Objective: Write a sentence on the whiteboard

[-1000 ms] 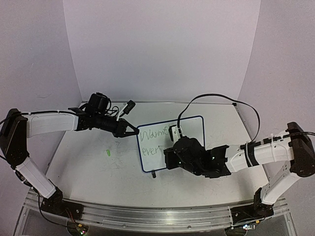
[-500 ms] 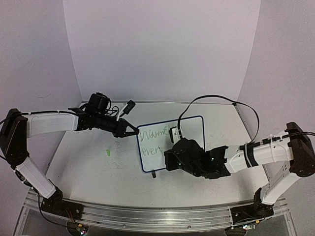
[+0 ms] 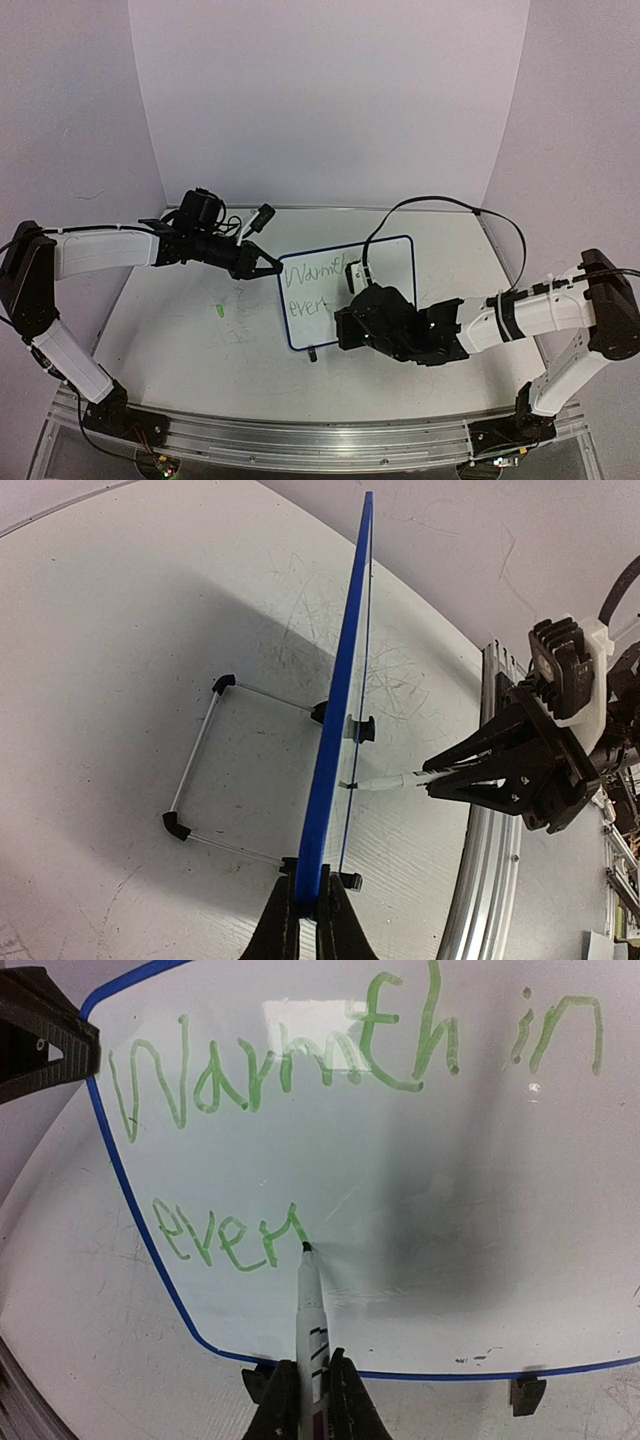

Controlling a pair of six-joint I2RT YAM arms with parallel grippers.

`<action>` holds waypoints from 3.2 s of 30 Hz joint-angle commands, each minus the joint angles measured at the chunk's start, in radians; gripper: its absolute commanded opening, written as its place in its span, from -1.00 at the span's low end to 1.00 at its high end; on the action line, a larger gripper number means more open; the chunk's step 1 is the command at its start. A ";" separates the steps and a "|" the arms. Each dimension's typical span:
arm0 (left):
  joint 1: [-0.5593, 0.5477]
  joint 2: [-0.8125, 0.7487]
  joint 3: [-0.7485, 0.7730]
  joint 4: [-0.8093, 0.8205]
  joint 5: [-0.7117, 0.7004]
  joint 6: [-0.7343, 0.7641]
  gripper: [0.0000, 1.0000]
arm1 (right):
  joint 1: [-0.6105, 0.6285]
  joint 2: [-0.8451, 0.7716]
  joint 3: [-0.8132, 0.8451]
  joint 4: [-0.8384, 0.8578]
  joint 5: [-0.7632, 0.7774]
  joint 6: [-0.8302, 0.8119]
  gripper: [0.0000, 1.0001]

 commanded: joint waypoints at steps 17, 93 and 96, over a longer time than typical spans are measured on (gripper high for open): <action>-0.007 -0.018 -0.001 0.000 -0.050 0.066 -1.00 | -0.022 -0.019 0.054 -0.045 0.095 -0.047 -1.00; -0.009 -0.011 0.002 -0.001 -0.050 0.066 -1.00 | -0.034 -0.008 -0.024 -0.010 -0.029 -0.020 -1.00; -0.009 -0.011 0.003 -0.002 -0.049 0.066 -1.00 | -0.031 -0.012 -0.036 -0.016 -0.028 -0.006 -1.00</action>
